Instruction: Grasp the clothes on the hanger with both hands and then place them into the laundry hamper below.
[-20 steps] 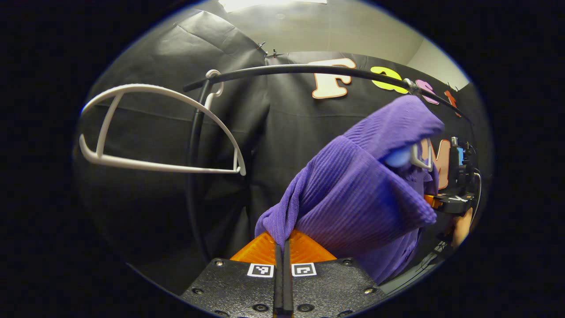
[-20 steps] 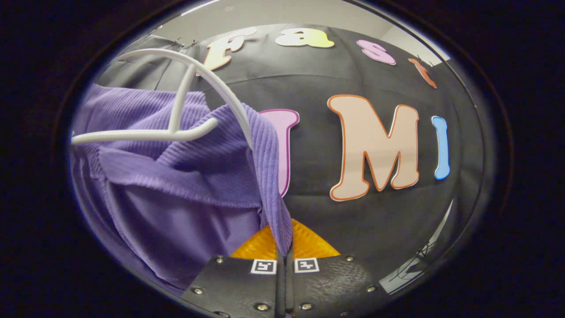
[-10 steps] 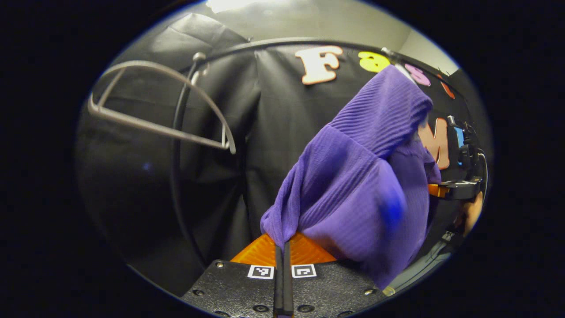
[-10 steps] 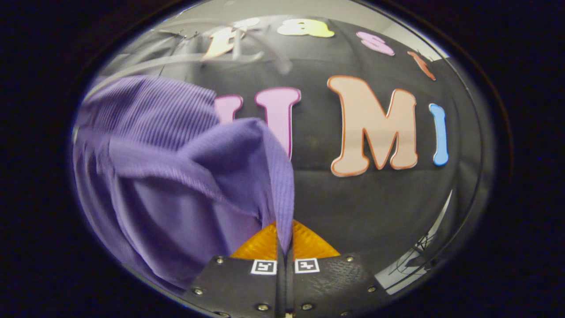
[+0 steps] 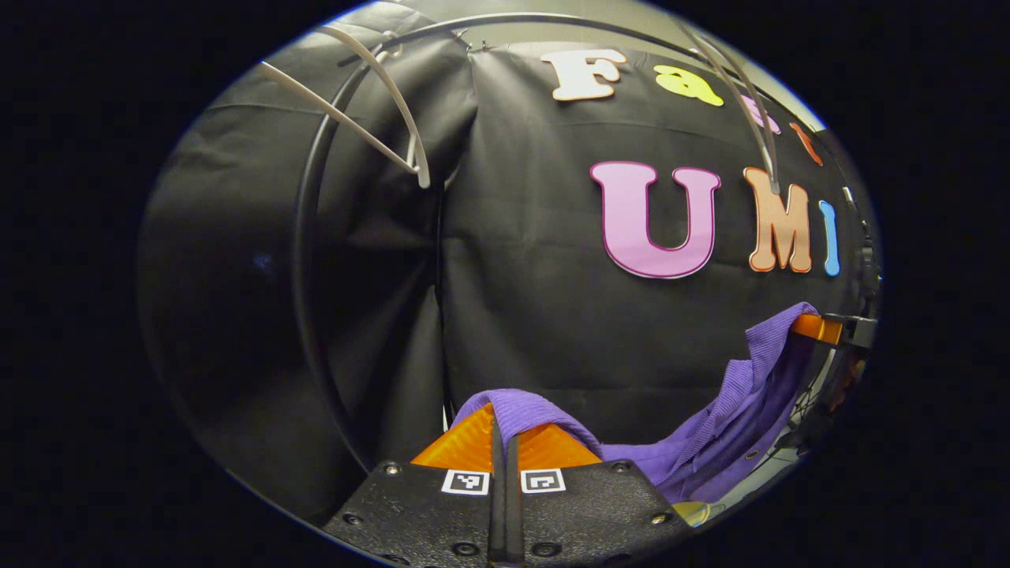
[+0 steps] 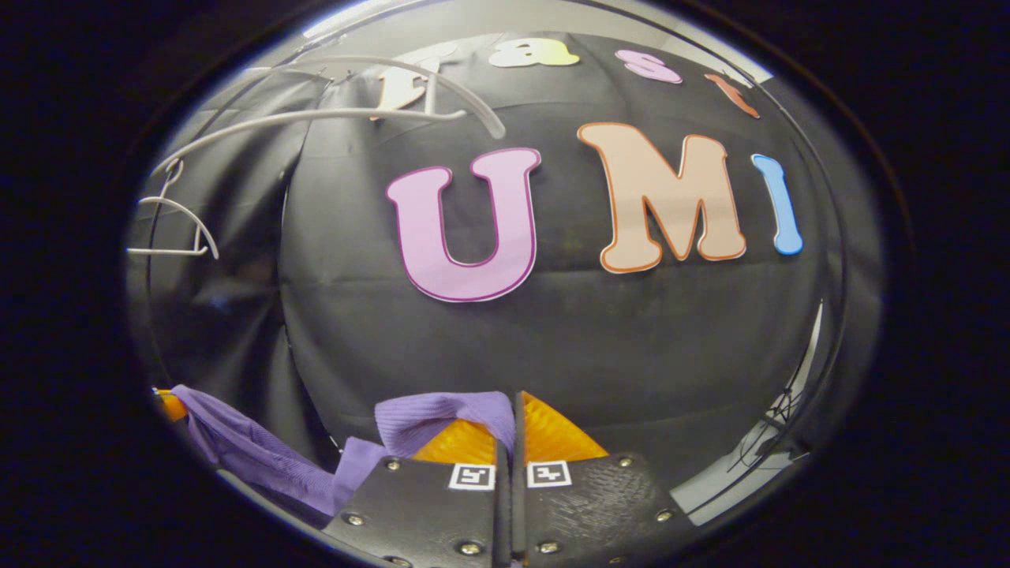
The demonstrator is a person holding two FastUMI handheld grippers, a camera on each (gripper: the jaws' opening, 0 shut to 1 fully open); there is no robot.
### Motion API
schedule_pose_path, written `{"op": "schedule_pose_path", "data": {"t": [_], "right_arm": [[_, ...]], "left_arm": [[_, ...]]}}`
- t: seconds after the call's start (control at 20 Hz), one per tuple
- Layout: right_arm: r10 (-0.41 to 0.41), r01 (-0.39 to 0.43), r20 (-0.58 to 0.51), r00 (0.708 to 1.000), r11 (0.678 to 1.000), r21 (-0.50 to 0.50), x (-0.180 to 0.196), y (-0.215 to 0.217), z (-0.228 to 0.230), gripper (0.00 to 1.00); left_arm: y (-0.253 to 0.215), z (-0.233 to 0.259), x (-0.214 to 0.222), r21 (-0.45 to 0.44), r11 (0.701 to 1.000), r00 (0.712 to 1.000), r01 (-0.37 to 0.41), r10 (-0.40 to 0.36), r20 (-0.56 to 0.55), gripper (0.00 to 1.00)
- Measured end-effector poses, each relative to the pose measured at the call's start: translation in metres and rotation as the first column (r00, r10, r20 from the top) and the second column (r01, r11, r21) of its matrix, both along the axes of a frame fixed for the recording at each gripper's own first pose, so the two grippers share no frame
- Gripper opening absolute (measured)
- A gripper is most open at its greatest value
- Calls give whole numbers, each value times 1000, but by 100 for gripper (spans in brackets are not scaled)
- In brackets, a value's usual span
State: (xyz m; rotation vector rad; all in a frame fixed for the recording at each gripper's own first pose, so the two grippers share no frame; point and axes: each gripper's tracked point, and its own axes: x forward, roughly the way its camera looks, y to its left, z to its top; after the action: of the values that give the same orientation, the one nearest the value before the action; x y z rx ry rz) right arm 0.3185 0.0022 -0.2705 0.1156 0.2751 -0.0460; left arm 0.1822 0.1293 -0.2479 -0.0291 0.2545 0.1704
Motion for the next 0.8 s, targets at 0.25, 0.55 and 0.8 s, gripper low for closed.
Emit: {"op": "schedule_pose_path", "data": {"t": [0.25,0.55,0.8], "right_arm": [[-31,30,40,999,999,18,-45,1,21,1],[-14,14,66,998,1000,-3,-104,16,43,1],[-8,8,92,996,1000,-5,-135,21,68,1]], "left_arm": [[-1,16,-11,-19,1000,999,3,-2,43,0],[-8,51,-48,-22,999,991,37,-34,133,0],[-34,71,-66,-14,995,980,97,-93,176,0]]}}
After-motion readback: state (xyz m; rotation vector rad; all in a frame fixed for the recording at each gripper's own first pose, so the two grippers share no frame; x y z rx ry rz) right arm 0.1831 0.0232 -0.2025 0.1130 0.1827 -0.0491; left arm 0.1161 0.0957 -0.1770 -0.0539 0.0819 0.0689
